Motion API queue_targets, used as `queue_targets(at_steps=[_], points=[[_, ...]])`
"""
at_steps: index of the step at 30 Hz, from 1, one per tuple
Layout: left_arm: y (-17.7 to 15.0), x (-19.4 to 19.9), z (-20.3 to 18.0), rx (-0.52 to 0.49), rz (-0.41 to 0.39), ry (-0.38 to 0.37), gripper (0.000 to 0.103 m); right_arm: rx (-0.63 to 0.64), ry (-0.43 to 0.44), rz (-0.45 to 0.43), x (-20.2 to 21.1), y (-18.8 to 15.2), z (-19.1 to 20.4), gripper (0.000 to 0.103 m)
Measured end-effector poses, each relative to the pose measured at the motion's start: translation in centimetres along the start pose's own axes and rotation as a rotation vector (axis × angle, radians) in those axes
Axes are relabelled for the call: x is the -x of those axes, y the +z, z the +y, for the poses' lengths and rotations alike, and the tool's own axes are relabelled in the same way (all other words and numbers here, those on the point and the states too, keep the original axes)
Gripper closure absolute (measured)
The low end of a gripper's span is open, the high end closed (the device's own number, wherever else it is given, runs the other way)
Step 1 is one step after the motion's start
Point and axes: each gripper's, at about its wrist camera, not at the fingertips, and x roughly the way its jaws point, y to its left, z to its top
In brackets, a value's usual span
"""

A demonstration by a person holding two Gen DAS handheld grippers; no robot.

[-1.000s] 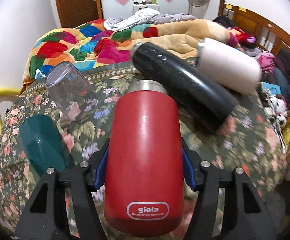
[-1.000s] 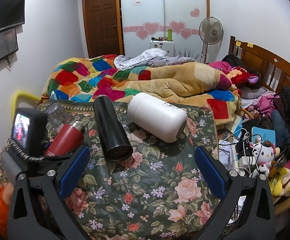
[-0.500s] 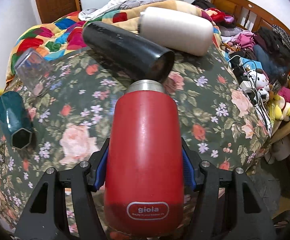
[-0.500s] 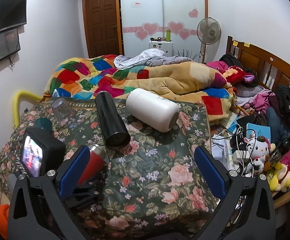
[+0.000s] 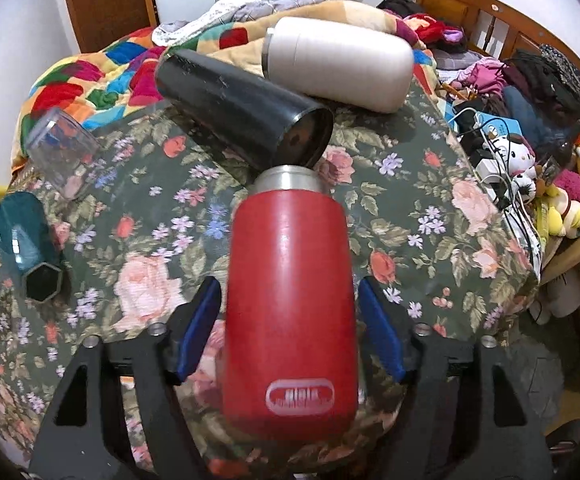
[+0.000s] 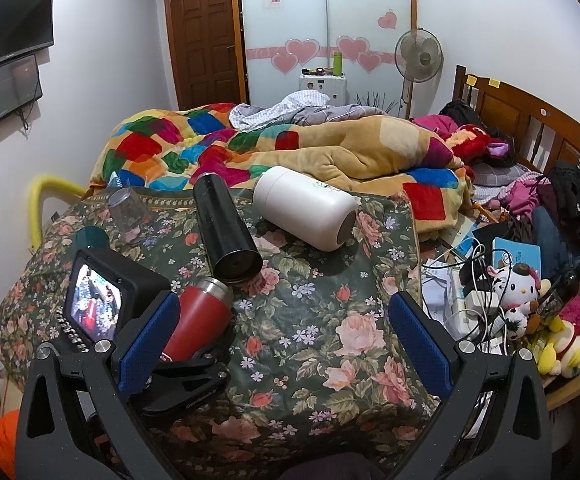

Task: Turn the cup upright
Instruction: 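Lift the red bottle with the right tool, holding it sideways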

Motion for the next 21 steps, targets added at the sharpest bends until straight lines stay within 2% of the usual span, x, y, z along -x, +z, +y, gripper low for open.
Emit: queue_targets(at_steps=[3, 6, 8, 12, 14, 17, 21], points=[[-0.4, 2.5, 1.2, 0.034, -0.032, -0.034, 0.03, -0.009, 0.008, 0.004, 0.1, 0.2, 0.2, 0.0], [-1.1, 5.5, 3.2, 0.071, -0.083, -0.034, 0.026, -0.011, 0.016, 0.014, -0.1, 0.3, 0.6, 0.0], [-1.7, 7.7, 5.0, 0.101, -0.131, 0.001, 0.02, -0.011, 0.026, 0.029, -0.6, 0.4, 0.9, 0.0], [-3.1, 10.3, 8.4, 0.142, -0.184, 0.093, 0.019, -0.008, 0.057, 0.081, -2.3, 0.4, 2.3, 0.0], [-3.8, 11.0, 9.7, 0.153, -0.198, 0.131, 0.019, -0.01, 0.075, 0.123, -3.7, 0.2, 3.2, 0.0], [-4.7, 11.2, 11.4, 0.174, -0.197, 0.146, 0.019, -0.029, 0.116, 0.197, -6.2, -0.1, 4.3, 0.002], [-5.5, 10.8, 12.4, 0.199, -0.192, 0.135, 0.019, -0.047, 0.155, 0.321, -9.8, -0.8, 5.5, 0.014]])
